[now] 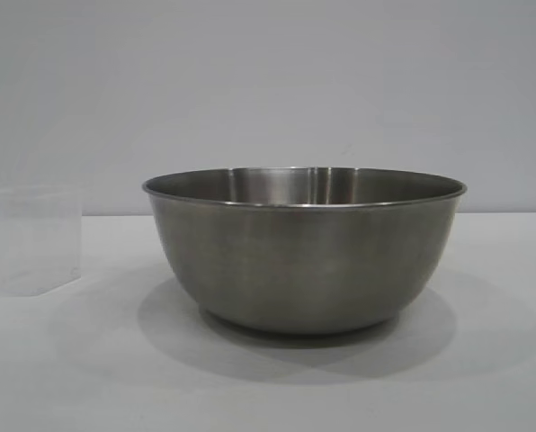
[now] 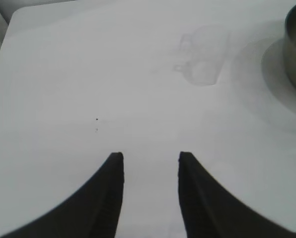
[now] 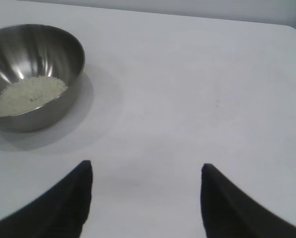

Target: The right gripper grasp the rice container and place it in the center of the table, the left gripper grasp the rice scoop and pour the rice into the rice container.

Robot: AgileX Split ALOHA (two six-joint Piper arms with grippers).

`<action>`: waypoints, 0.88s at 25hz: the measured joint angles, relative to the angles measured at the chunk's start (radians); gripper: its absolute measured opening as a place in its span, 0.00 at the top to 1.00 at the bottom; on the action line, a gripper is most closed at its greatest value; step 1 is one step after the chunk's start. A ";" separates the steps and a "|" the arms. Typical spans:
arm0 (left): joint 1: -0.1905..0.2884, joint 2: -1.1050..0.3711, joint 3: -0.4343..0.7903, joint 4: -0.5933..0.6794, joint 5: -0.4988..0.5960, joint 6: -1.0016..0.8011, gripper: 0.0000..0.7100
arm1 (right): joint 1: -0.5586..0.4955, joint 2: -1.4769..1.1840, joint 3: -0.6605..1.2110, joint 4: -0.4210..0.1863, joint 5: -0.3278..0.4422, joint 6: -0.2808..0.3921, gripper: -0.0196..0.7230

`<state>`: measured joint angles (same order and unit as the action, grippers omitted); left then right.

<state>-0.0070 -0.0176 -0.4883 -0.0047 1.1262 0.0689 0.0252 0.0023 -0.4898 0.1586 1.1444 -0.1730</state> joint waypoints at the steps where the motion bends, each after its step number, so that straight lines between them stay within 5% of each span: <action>1: 0.000 0.000 0.000 0.000 0.000 0.000 0.69 | 0.000 0.000 0.000 0.000 0.000 0.000 0.43; 22: 0.000 -0.001 0.000 -0.002 -0.002 0.000 0.69 | -0.002 -0.019 0.000 0.002 0.002 0.000 0.43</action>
<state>-0.0070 -0.0185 -0.4879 -0.0070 1.1238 0.0689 0.0234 -0.0171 -0.4898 0.1610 1.1462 -0.1730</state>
